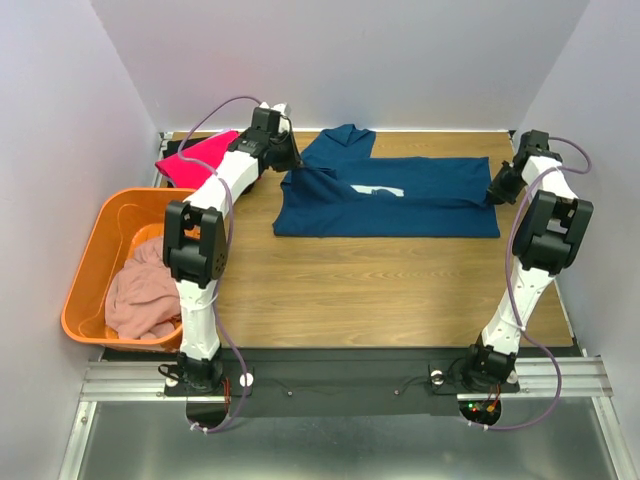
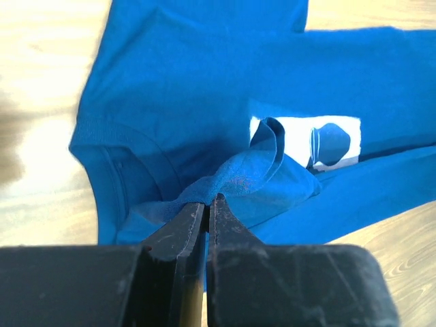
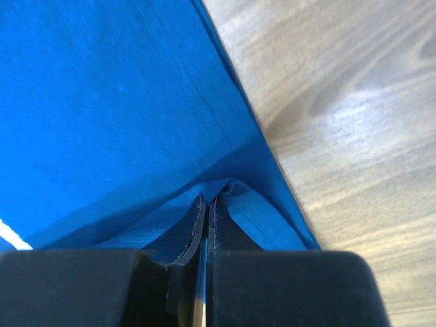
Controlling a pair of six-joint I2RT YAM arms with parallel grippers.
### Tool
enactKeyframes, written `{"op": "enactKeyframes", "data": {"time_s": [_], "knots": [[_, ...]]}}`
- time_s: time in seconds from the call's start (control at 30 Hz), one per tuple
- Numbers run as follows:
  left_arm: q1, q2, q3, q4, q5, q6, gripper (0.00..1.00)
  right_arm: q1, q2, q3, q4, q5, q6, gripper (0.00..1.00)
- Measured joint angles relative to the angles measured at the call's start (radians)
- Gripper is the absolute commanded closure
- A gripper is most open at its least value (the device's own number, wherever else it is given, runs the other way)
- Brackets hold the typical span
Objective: Fold and stack the t-shirts
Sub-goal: Fold the tshirt
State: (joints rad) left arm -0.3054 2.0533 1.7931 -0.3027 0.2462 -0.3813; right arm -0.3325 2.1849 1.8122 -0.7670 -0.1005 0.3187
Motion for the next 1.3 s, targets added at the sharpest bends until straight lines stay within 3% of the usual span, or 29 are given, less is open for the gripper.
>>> {"op": "enactKeyframes", "data": {"time_s": [0.07,0.13,0.17,0.2,0.23,0.33,0.53,0.7,0.83,1.0,1.3], "knots": [[0.000,0.016,0.029,0.000,0.008,0.010,0.96,0.000,0.008,0.012,-0.002,0.001,0.005,0.92],[0.006,0.047,0.072,0.002,0.010,0.018,0.64,0.000,0.016,0.026,-0.008,0.007,0.017,0.70],[0.007,0.065,0.099,0.002,0.009,0.023,0.29,0.000,0.018,0.032,-0.009,0.011,0.025,0.59],[0.010,0.088,0.128,0.001,0.006,0.029,0.12,0.000,0.023,0.046,-0.013,0.020,0.038,0.47],[0.011,0.103,0.147,0.002,0.005,0.029,0.01,0.000,0.023,0.055,-0.012,0.024,0.042,0.44],[0.025,0.140,0.214,-0.001,-0.028,0.022,0.01,0.000,0.023,0.095,-0.010,0.051,0.063,0.38],[0.047,0.127,0.213,0.040,-0.064,0.016,0.01,0.000,-0.029,0.099,0.010,0.097,0.062,0.36],[0.018,0.051,0.043,0.088,-0.054,0.008,0.02,0.001,-0.135,0.001,0.057,0.053,0.042,0.36],[-0.058,0.025,-0.085,0.120,-0.021,-0.002,0.01,0.014,-0.219,-0.177,0.098,0.023,0.028,0.36],[-0.122,0.018,-0.220,0.151,0.021,-0.020,0.02,0.025,-0.221,-0.308,0.101,0.011,0.019,0.36],[-0.108,-0.058,-0.436,0.230,0.033,-0.040,0.01,0.027,-0.221,-0.391,0.125,0.026,-0.003,0.36]]}}
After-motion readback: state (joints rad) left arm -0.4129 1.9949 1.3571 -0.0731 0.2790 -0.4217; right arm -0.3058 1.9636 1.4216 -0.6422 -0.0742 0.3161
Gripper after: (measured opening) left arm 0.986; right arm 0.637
